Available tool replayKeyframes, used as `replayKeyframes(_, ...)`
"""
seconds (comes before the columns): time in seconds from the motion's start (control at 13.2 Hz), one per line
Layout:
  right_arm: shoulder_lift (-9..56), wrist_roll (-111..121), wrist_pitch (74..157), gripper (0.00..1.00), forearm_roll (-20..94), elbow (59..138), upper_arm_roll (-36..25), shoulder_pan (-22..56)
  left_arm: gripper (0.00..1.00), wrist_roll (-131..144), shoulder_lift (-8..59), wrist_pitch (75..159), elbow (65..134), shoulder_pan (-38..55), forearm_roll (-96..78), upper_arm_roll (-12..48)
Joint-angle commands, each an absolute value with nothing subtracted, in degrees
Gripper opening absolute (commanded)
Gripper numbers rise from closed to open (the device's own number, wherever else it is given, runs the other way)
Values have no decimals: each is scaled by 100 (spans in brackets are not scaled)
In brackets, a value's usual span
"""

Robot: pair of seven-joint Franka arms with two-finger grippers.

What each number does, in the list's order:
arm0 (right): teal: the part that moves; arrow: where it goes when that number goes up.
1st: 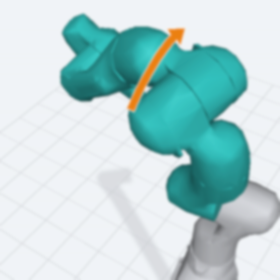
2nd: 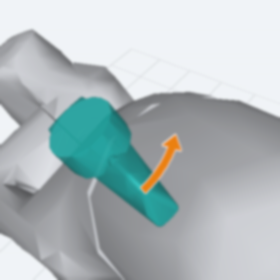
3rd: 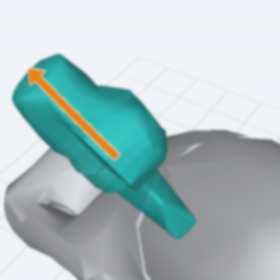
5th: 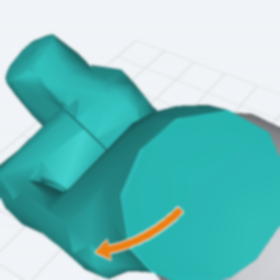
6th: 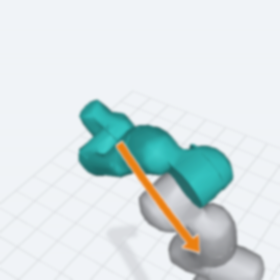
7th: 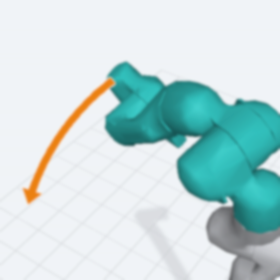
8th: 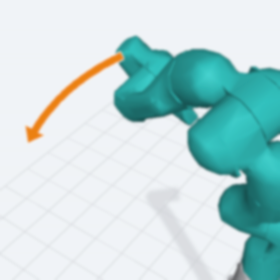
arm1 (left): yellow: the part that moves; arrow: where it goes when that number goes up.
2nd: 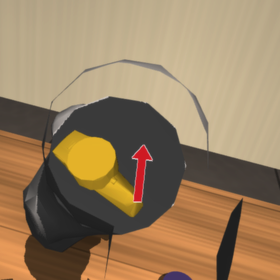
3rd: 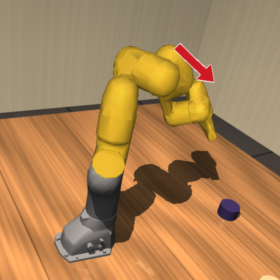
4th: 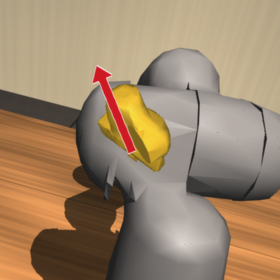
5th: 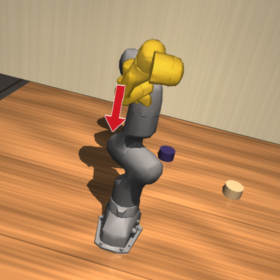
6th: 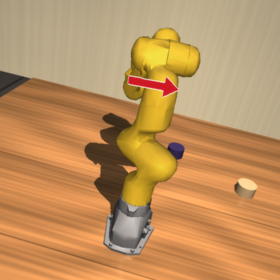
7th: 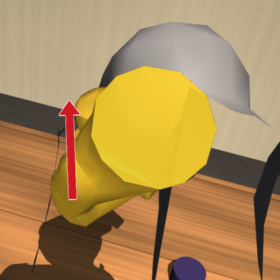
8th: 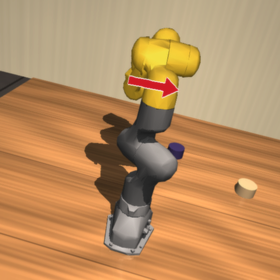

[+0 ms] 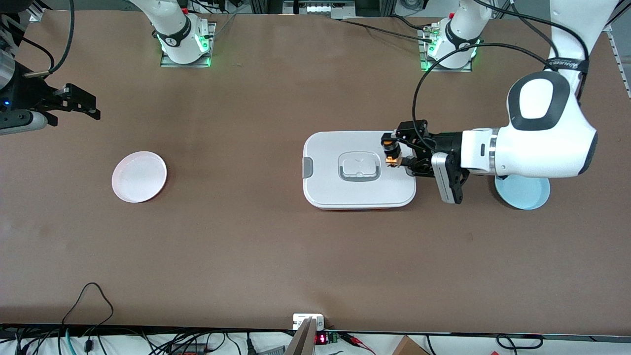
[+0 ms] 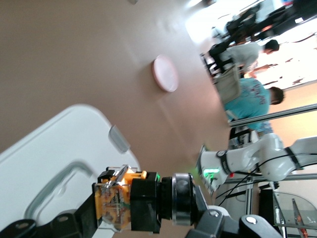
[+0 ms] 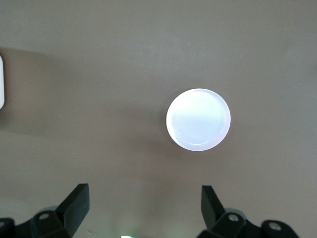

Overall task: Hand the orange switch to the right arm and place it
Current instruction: 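Raise the switch with the left gripper while the right gripper reaches toward it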

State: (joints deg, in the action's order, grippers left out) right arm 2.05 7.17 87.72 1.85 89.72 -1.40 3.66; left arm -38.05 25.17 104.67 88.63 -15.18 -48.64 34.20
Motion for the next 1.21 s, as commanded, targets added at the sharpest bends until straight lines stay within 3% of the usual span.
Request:
replayKeyframes(0.0,299,720,8675,100,281,8868,-114,422,21,-5040,2698,10678,8894,-1442,-5658,3480)
replayKeyframes(0.45,930,615,8569,100,3140,8956,-149,343,17,-8284,2874,11380,9324,-854,-7433,3472)
replayKeyframes(0.83,1668,659,8666,100,5683,9237,-132,439,14,-9666,2926,12663,9633,-124,-8629,3472)
replayKeyframes(1.13,1820,712,9077,100,7283,9912,-114,606,14,-9940,2979,12727,9633,53,-9176,3472)
